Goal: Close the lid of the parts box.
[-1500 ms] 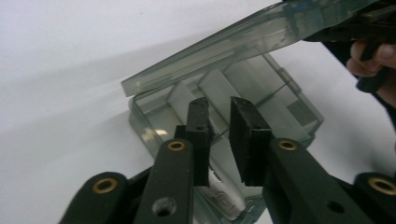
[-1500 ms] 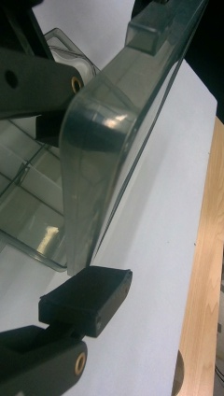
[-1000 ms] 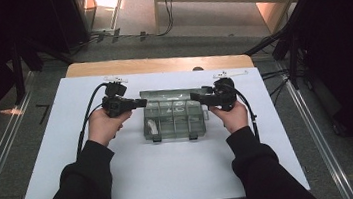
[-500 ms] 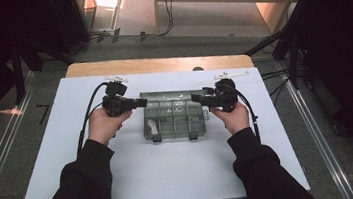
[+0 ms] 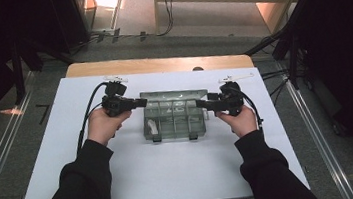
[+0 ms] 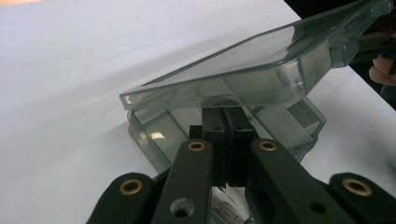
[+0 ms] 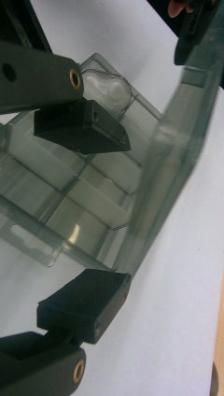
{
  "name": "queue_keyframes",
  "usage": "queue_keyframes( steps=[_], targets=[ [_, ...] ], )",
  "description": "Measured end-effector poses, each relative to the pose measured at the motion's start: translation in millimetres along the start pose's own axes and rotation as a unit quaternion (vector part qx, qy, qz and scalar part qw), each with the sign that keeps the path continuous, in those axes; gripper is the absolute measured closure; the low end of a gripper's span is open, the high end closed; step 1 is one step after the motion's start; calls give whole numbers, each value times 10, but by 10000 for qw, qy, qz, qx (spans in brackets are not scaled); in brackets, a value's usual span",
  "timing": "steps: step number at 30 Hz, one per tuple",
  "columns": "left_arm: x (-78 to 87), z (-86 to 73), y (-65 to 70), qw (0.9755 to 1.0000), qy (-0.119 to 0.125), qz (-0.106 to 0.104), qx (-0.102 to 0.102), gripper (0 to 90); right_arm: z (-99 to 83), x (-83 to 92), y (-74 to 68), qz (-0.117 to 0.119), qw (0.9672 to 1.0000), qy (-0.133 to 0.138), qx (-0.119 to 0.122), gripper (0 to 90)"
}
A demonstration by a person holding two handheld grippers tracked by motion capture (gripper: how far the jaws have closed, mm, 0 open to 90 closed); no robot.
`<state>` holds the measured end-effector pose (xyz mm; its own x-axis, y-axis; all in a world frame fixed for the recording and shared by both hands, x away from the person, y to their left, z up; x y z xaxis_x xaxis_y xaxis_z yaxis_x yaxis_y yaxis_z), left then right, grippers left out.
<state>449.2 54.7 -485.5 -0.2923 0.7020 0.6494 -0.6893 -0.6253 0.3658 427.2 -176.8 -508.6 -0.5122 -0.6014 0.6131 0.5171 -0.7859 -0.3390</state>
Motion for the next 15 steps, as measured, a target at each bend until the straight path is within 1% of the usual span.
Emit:
queue_keyframes(
  steps=[5, 6, 7, 9, 11, 15],
  targets=[
    [10, -9, -7, 10000, -33, 18, -4, 899, -51, 104, 43, 15, 10000, -46, -23, 300],
    [13, -10, -6, 10000, -36, 10, -11, 898, -58, 123, 52, 10, 10000, -60, -9, 316],
    [15, -12, -5, 10000, -39, 2, -15, 899, -69, 144, 58, 21, 9999, -91, 41, 354],
    [24, -21, -7, 10000, -65, -16, -24, 899, -89, 174, 66, 46, 9998, -157, 100, 371],
    [29, -27, -10, 10000, -67, -32, -2, 898, -103, 202, 87, 50, 9997, -211, 72, 394],
    [48, -42, -17, 9999, -89, -57, 12, 899, -92, 255, 125, 31, 9998, -181, 30, 417]
  ],
)
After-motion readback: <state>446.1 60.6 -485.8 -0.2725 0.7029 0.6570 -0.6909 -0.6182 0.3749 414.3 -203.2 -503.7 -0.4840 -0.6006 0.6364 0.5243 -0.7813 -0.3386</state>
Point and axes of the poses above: each handheld gripper's, and its own axes: x roughly backward along the jaws, z roughly out of its top, y roughly to its right, the point moved 10 cm from there along -x, roughly forward along the jaws, and after that the axes turned 1 degree about -y, right-handed, at the moved point
